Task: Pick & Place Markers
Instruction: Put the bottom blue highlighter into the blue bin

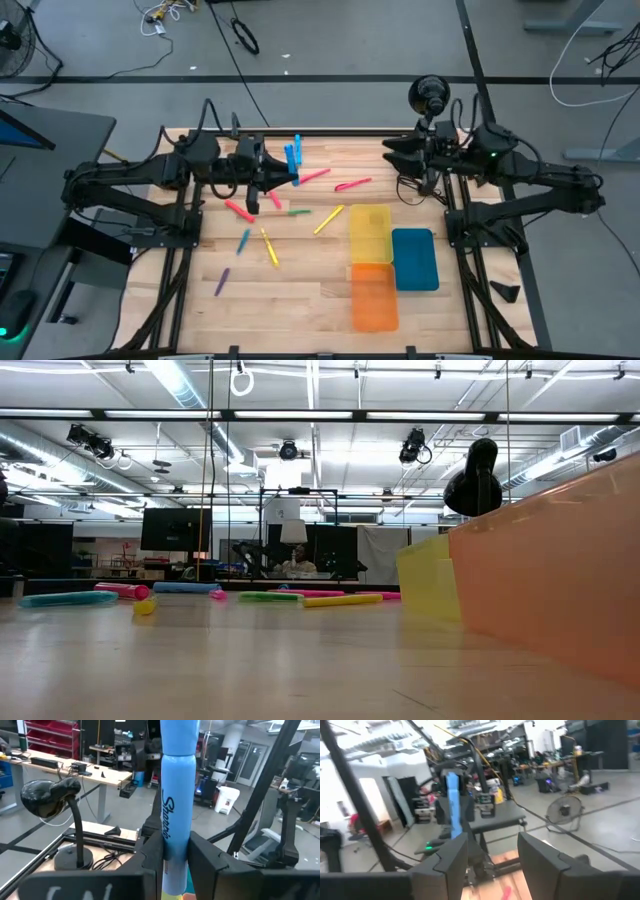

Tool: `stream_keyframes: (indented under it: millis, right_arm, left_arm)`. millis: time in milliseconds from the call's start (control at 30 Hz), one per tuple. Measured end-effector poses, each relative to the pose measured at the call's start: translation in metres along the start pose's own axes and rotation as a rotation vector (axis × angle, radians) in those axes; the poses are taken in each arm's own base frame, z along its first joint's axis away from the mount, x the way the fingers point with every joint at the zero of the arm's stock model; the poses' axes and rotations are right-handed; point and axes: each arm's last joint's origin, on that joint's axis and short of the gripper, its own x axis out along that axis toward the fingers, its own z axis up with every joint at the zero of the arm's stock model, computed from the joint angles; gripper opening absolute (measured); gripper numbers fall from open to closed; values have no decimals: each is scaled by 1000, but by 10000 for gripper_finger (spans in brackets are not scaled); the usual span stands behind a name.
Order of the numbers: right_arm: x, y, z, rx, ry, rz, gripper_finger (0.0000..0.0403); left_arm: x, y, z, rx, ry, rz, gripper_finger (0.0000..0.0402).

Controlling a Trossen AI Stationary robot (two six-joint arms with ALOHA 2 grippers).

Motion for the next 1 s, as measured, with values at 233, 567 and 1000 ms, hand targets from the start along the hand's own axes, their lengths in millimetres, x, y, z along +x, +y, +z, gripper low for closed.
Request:
stream_keyframes:
  millis: [233, 567, 1000]
  right_arm:
    - [14, 7, -1, 4, 37, -4, 176]
    - [36, 11, 6, -13, 100, -20, 176]
    - [80, 36, 7, -73, 147, 99, 176]
  left_arm:
    - [17, 0, -7, -4, -4, -22, 68]
    - [45, 2, -19, -18, -26, -53, 68]
    - [77, -1, 1, 35, 50, -77, 68]
